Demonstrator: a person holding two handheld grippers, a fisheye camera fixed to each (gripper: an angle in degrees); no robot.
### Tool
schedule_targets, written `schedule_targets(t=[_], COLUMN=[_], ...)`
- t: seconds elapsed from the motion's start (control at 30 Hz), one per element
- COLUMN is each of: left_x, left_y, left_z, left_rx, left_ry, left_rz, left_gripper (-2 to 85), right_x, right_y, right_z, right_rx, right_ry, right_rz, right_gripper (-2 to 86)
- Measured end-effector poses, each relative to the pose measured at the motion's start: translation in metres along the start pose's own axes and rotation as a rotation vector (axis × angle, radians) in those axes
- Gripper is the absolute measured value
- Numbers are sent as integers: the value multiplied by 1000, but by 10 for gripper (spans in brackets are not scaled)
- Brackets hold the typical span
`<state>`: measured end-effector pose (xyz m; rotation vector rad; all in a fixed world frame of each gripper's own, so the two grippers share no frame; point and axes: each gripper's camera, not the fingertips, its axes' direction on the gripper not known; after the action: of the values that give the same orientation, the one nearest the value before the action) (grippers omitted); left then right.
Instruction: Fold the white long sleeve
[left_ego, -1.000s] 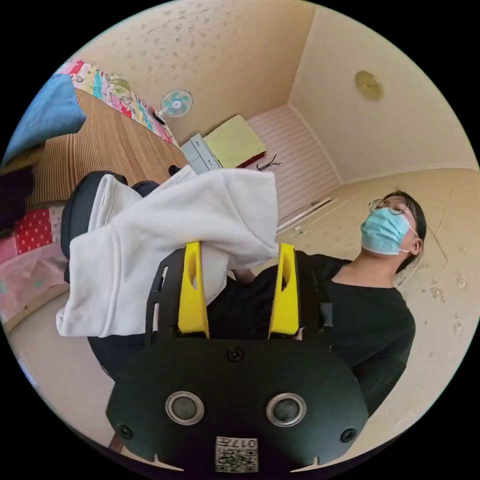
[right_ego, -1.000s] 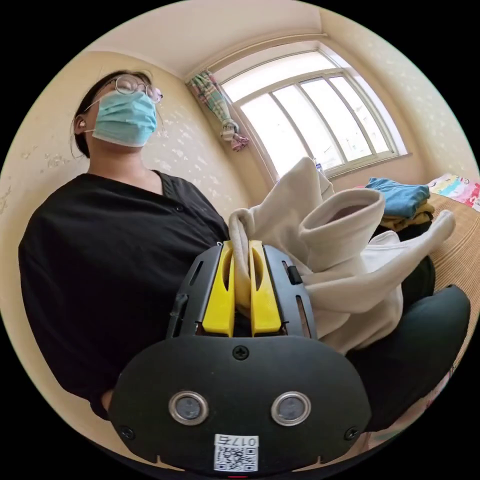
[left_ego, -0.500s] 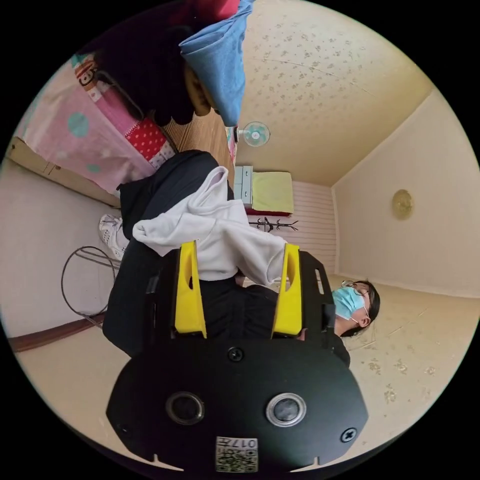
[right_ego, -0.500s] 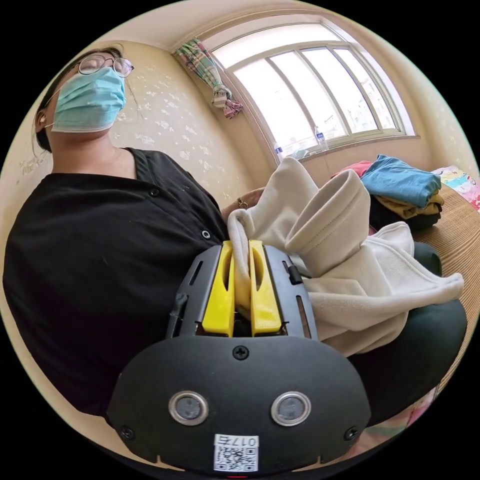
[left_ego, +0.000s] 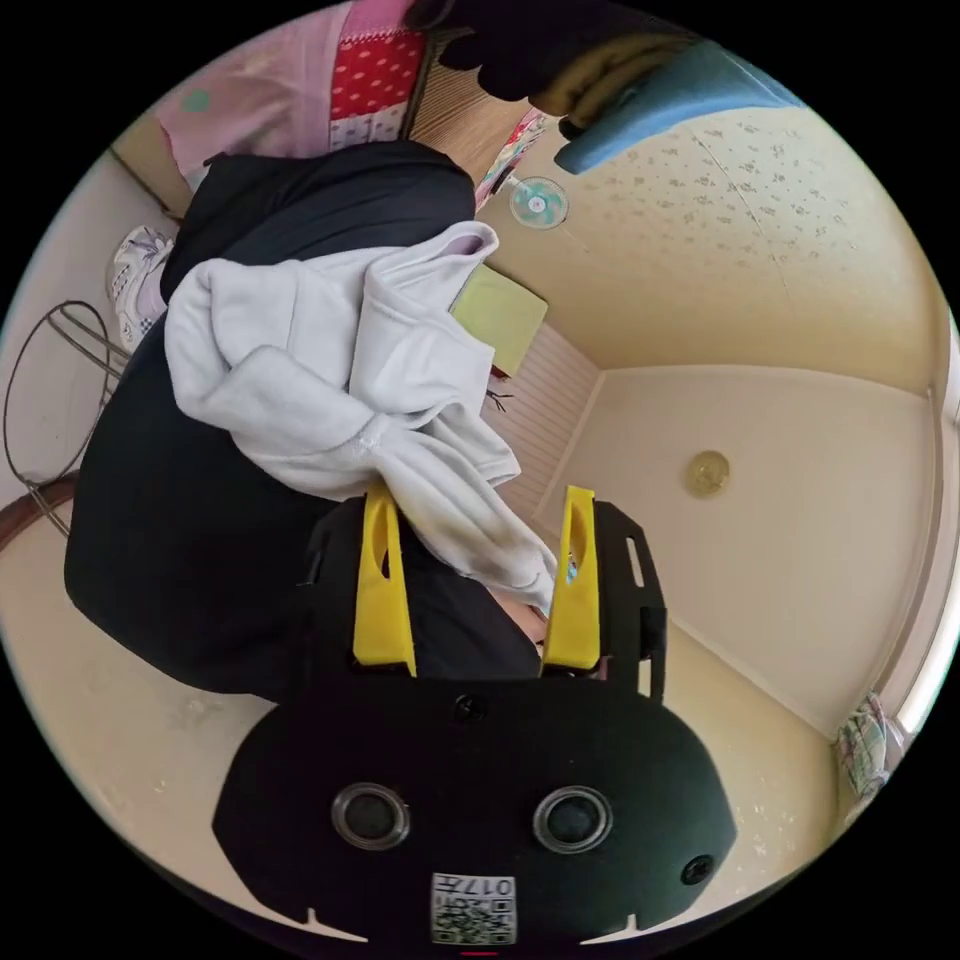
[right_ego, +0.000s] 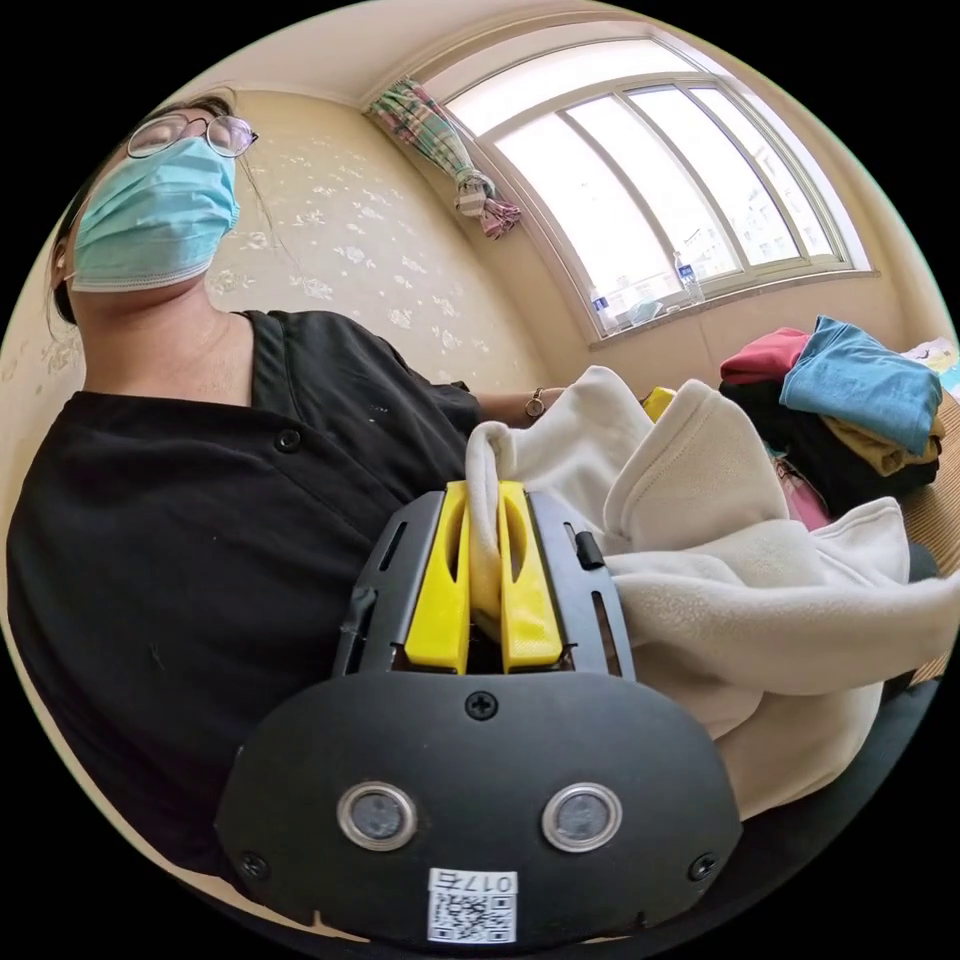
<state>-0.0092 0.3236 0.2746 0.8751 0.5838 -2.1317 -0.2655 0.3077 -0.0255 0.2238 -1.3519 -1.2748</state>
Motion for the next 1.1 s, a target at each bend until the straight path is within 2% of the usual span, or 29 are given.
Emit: schedule_targets(t=[0.1,0.17,0.33,0.4,0.53,0.57,0.63,0.73,0.8,0.93,1.1], left_x=[-1,29,170,202,256,259,265,256,239,189,124], left_y=[9,11,48,69,148,161,200,217,220,235,225], left_z=[0,15,134,169,234,239,247,248,256,295,348], left_rx=[66,62,-208,-274,-487,-511,-664,-767,-762,-837,-850], left_ry=[105,36,-280,-280,-72,-18,337,720,800,886,833], left_rz=[204,363,1032,1224,1671,1729,1869,1851,1789,1654,1471], left_gripper=[75,63,45,42,40,40,39,38,36,33,33], right_x=[-2,-8,-35,-50,-94,-106,-122,-138,-134,-89,-24], right_y=[6,15,49,62,75,77,82,96,102,85,61], right_z=[-18,-42,-124,-149,-179,-184,-192,-210,-217,-212,-201], right_rx=[44,92,337,410,454,466,508,624,650,542,603], right_ry=[59,133,229,300,494,510,496,488,529,706,696], right_rz=[18,38,41,34,-16,-51,-112,-161,-134,66,92], right_gripper=[34,35,31,26,21,19,16,11,11,26,80])
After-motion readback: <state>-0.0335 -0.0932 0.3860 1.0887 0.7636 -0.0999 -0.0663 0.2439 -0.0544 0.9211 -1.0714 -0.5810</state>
